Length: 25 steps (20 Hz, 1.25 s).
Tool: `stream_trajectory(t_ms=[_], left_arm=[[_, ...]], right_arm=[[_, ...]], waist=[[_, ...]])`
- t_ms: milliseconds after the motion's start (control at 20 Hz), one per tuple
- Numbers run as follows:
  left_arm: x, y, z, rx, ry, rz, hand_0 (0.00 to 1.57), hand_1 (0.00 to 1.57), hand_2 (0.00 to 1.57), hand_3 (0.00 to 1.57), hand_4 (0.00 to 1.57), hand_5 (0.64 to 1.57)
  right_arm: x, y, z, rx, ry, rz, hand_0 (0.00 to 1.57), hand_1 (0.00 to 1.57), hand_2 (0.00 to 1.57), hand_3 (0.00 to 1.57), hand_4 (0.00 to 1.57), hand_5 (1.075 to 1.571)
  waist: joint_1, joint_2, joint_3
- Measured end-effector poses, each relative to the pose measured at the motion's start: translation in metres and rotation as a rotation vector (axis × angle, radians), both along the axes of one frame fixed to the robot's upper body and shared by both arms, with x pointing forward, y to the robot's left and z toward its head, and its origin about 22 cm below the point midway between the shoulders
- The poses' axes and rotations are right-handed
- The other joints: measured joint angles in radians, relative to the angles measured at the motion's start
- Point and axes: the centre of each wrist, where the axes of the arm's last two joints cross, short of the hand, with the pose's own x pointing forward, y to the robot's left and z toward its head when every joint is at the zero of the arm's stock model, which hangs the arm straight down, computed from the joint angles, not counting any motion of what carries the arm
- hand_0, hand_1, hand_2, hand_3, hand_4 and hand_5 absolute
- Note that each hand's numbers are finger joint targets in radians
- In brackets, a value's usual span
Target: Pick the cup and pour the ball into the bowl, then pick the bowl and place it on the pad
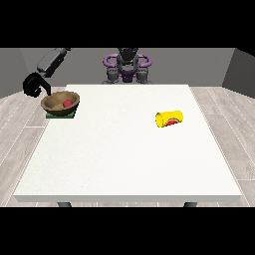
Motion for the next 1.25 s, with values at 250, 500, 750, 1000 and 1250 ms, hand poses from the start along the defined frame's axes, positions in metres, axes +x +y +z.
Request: stream_trajectory(t_ms=[250, 500, 750, 1000, 1250], left_arm=[[-0.004, 0.010, 0.005, -0.004, -0.004, 0.019, 0.00, 0.00, 0.00, 0.00, 1.19, 1.563], [-0.004, 0.012, 0.004, 0.004, -0.017, 0.020, 0.00, 0.00, 0.00, 0.00, 1.19, 1.564], [-0.004, 0.011, 0.008, 0.017, -0.039, 0.013, 0.00, 0.00, 0.00, 0.00, 1.19, 1.569], [-0.002, 0.006, 0.009, 0.022, -0.049, 0.001, 0.00, 0.00, 0.00, 0.00, 1.19, 1.569], [0.009, -0.017, -0.011, 0.015, 0.026, -0.029, 0.00, 0.00, 0.00, 0.00, 1.19, 1.569]], right_arm=[[0.008, 0.007, 0.006, -0.005, -0.031, -0.033, 1.46, 1.46, 1.41, 0.83, 0.00, 1.532], [0.022, 0.028, -0.001, 0.028, -0.076, -0.043, 1.38, 1.38, 1.34, 0.72, 0.00, 1.536], [0.024, 0.018, 0.014, -0.022, -0.084, -0.044, 0.19, 0.19, 0.41, 0.79, 0.00, 1.454], [0.026, 0.021, 0.013, -0.066, -0.030, 0.020, 0.00, 0.00, 0.00, 0.00, 0.00, 1.400], [0.023, 0.014, 0.013, -0.078, 0.055, 0.052, 0.00, 0.00, 0.00, 0.00, 0.20, 1.375]], waist=[[-0.006, 0.006, -0.0001], [0.006, 0.024, -0.0004], [0.024, 0.048, -0.0004], [0.043, 0.050, -0.0008], [0.046, -0.038, 0.0004]])
